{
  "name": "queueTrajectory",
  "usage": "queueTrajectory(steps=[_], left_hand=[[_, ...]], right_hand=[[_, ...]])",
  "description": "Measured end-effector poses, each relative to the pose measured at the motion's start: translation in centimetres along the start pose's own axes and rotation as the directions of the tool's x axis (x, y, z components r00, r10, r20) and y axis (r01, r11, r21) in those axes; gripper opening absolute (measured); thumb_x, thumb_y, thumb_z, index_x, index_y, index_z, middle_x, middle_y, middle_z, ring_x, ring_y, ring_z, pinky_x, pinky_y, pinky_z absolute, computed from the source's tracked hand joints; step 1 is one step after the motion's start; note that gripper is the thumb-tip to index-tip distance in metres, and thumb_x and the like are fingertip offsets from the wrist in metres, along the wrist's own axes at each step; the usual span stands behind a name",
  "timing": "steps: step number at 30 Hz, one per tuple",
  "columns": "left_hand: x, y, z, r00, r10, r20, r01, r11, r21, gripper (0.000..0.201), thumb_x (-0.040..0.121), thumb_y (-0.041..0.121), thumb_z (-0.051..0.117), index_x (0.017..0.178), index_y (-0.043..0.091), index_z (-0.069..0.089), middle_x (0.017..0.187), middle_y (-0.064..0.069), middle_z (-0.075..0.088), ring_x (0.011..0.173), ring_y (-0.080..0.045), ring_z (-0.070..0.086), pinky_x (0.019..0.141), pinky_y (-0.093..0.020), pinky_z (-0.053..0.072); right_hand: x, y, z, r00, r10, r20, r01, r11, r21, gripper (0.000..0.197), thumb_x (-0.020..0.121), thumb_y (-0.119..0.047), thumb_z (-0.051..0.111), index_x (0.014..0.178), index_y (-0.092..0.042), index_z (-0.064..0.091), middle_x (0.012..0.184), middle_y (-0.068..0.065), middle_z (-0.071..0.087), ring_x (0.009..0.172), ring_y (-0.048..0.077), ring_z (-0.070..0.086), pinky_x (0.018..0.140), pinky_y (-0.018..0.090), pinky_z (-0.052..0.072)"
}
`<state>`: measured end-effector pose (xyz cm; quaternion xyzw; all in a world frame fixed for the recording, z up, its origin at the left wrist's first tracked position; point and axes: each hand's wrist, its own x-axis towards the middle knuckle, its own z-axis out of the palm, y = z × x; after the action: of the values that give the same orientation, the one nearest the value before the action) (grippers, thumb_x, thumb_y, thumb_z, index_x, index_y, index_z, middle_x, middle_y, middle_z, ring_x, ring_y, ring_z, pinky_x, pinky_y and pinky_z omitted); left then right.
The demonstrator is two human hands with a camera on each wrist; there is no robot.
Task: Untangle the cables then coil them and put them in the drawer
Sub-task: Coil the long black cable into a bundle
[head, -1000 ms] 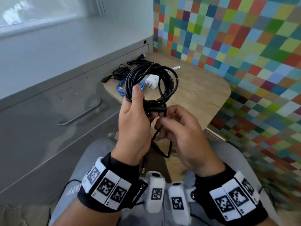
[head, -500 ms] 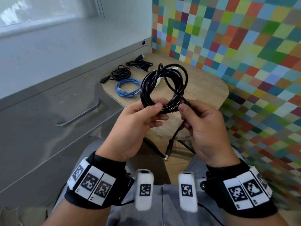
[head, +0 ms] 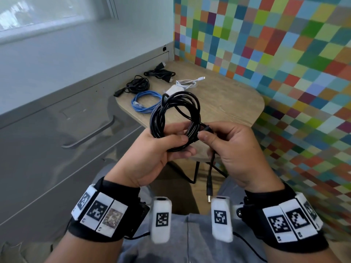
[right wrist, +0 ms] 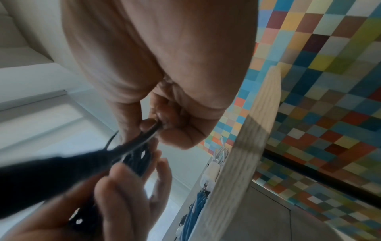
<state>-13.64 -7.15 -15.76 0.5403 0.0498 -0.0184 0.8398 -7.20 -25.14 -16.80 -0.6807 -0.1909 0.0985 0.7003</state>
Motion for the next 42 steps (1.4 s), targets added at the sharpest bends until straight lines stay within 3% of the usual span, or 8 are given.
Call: queueTrajectory(steps=[8,14,18,24,30,34,38,42], left_hand=[[0.3,-0.2,0.3,0.996,-0.065,-0.060,0.062,0.997,-0.044,0.034,0.094,-0.014,0.046,0.109,-0.003,0.074,0.096,-0.025,0.074,0.061,-0.023,0.067,0.057,-0.022,0.058],[0.6,-0.6,0.5,0.980,-0.155,-0.128,0.143,0.985,-0.101,0.035,0.094,-0.013,0.042,0.113,-0.008,0.070,0.097,-0.032,0.070,0.056,-0.022,0.065,0.054,-0.021,0.057],[0.9,-0.4,0.7,0.968,-0.150,-0.202,0.126,0.984,-0.130,0.037,0.095,-0.012,0.039,0.118,-0.008,0.068,0.102,-0.028,0.073,0.057,-0.022,0.063,0.054,-0.021,0.056],[1.3,0.0,0.7,0.922,-0.046,-0.385,-0.009,0.990,-0.141,0.031,0.096,-0.014,0.044,0.114,-0.008,0.068,0.092,-0.022,0.075,0.060,-0.023,0.066,0.059,-0.023,0.058],[1.0,0.5,1.0,0.943,-0.103,-0.315,0.016,0.964,-0.264,0.031,0.097,-0.010,0.042,0.110,-0.006,0.070,0.087,-0.020,0.074,0.066,-0.023,0.069,0.062,-0.022,0.059],[0.7,1.2,1.5,0.966,-0.103,-0.236,0.026,0.951,-0.309,0.032,0.096,-0.007,0.039,0.103,-0.003,0.070,0.087,-0.020,0.072,0.061,-0.021,0.067,0.058,-0.020,0.058],[0.4,1.3,1.9,0.976,-0.124,-0.177,0.060,0.942,-0.330,0.028,0.092,-0.004,0.039,0.097,-0.003,0.067,0.100,-0.029,0.068,0.060,-0.022,0.066,0.055,-0.021,0.057],[0.4,0.8,2.1,0.977,-0.125,-0.172,0.074,0.958,-0.278,0.025,0.095,0.002,0.042,0.094,-0.004,0.066,0.096,-0.029,0.069,0.062,-0.024,0.066,0.056,-0.023,0.058]], right_hand=[[-0.2,-1.3,-1.4,0.999,-0.031,-0.027,0.029,0.998,-0.055,0.017,0.070,-0.022,0.085,0.084,-0.013,0.081,0.078,0.001,0.080,0.073,0.010,0.074,0.066,0.020,0.054],[-0.1,-2.3,-3.1,0.984,-0.130,-0.125,0.093,0.960,-0.263,0.013,0.075,-0.033,0.082,0.074,-0.020,0.079,0.059,-0.010,0.071,0.054,0.001,0.062,0.056,0.016,0.049],[-0.4,-1.9,-4.0,0.998,0.009,-0.067,-0.018,0.990,-0.141,0.024,0.082,-0.035,0.071,0.079,-0.012,0.078,0.045,-0.011,0.049,0.040,0.006,0.043,0.047,0.018,0.037],[-0.8,-2.5,-3.8,0.962,0.162,0.218,-0.152,0.986,-0.064,0.020,0.084,-0.029,0.067,0.092,-0.020,0.083,0.064,0.005,0.061,0.050,0.024,0.036,0.045,0.029,0.028],[0.0,-1.0,-2.1,0.993,0.108,0.056,-0.089,0.956,-0.281,0.018,0.095,-0.011,0.073,0.096,-0.025,0.083,0.080,0.003,0.077,0.060,0.022,0.068,0.050,0.023,0.050],[0.0,-0.6,-0.9,0.997,0.073,-0.030,-0.077,0.980,-0.183,0.013,0.095,-0.013,0.073,0.097,-0.021,0.083,0.080,0.009,0.077,0.071,0.031,0.073,0.061,0.036,0.060],[0.1,-0.1,0.4,0.997,-0.003,-0.083,-0.012,0.984,-0.176,0.013,0.097,-0.015,0.071,0.095,-0.021,0.083,0.075,0.010,0.072,0.061,0.014,0.066,0.059,0.021,0.052],[-0.2,-0.1,1.7,0.998,0.057,-0.028,-0.055,0.995,0.083,0.019,0.101,-0.007,0.063,0.105,-0.011,0.081,0.092,0.009,0.081,0.083,0.020,0.077,0.072,0.024,0.059]])
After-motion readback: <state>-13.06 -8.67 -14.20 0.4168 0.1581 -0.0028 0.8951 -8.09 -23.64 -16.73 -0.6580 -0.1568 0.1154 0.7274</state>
